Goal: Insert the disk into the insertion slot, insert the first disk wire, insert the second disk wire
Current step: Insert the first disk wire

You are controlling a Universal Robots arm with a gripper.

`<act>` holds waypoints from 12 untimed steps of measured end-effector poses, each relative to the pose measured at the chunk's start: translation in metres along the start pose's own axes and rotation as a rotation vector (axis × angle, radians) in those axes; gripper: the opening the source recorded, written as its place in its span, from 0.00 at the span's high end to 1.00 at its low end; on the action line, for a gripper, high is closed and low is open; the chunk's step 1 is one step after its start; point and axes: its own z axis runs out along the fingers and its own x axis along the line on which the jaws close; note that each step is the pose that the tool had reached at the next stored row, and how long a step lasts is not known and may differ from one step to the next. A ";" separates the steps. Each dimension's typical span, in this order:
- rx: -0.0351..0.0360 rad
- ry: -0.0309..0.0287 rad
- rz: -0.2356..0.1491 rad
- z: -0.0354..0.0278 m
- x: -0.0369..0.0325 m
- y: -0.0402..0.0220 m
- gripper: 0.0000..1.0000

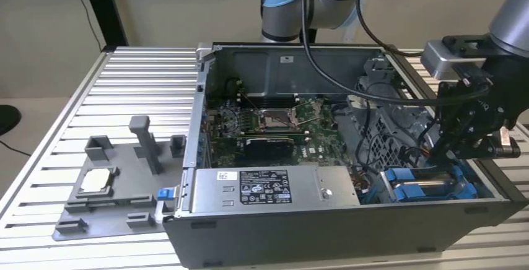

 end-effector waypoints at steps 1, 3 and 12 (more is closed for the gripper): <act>0.0001 0.0000 -0.002 0.0010 0.0002 -0.0003 1.00; 0.0006 -0.0002 -0.008 0.0029 0.0006 -0.0012 1.00; 0.0022 -0.0018 -0.034 0.0092 0.0028 -0.0102 1.00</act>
